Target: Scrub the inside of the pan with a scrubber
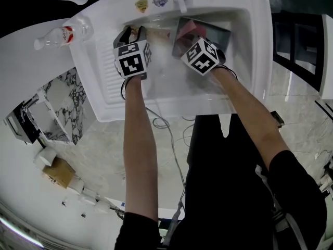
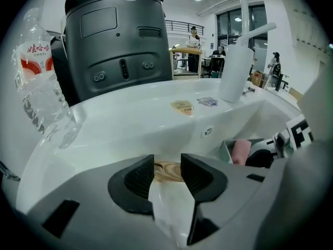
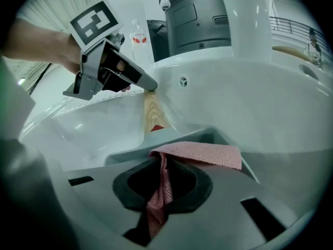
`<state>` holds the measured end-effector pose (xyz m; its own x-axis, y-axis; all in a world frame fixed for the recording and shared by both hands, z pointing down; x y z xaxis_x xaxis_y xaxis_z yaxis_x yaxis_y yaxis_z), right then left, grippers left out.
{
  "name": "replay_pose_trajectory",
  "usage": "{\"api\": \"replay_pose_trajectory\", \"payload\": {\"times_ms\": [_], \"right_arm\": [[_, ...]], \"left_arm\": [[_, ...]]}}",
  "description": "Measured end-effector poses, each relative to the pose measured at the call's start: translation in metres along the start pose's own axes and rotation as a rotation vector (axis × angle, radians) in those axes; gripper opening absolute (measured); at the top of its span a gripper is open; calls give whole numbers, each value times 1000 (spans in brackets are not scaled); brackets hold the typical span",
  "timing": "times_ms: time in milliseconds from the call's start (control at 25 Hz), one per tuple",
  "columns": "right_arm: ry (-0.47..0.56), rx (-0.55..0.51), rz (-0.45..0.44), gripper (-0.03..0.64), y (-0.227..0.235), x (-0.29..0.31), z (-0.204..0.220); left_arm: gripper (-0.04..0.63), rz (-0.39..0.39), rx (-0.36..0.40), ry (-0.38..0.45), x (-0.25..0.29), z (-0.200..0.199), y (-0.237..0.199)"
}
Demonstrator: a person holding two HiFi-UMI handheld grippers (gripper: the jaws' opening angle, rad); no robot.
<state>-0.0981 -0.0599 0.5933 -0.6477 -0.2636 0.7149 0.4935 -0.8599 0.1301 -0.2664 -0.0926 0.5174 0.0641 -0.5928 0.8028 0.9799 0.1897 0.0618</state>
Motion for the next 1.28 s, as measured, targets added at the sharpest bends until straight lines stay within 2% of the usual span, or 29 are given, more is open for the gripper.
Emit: {"api": "replay_pose_trajectory", "payload": {"times_ms": [360, 560, 680, 760, 1000, 1280], "right_arm": [[34, 49, 134, 44, 32, 3, -9], [35, 36, 218, 41, 40, 4, -13], [38, 53, 222, 41, 40, 4, -13], [32, 72, 183, 41, 35, 3, -11], [-26, 30, -27, 41, 0, 1, -2], [-71, 29, -196, 43, -21, 0, 5]], "left_arm": [[179, -3, -1, 0, 0, -1, 0], [179, -2, -6, -15, 0, -1, 1], [179, -7, -4, -16, 0, -1, 1], [179, -12, -4, -16, 1, -2, 1], [179, -20, -8, -16, 1, -1, 1], [179, -22, -14, -20, 1, -2, 2]]}}
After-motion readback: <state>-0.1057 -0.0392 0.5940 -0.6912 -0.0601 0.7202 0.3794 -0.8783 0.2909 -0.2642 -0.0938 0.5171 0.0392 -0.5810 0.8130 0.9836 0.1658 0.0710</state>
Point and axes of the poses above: the fingertips, and each gripper's own axes: x forward along the fingers, y to its right, z out of its underside, the point moved 7 cm from there along -x, backward along the fingers, and after that the axes turned 1 degree about z, right-handed, at the moved point
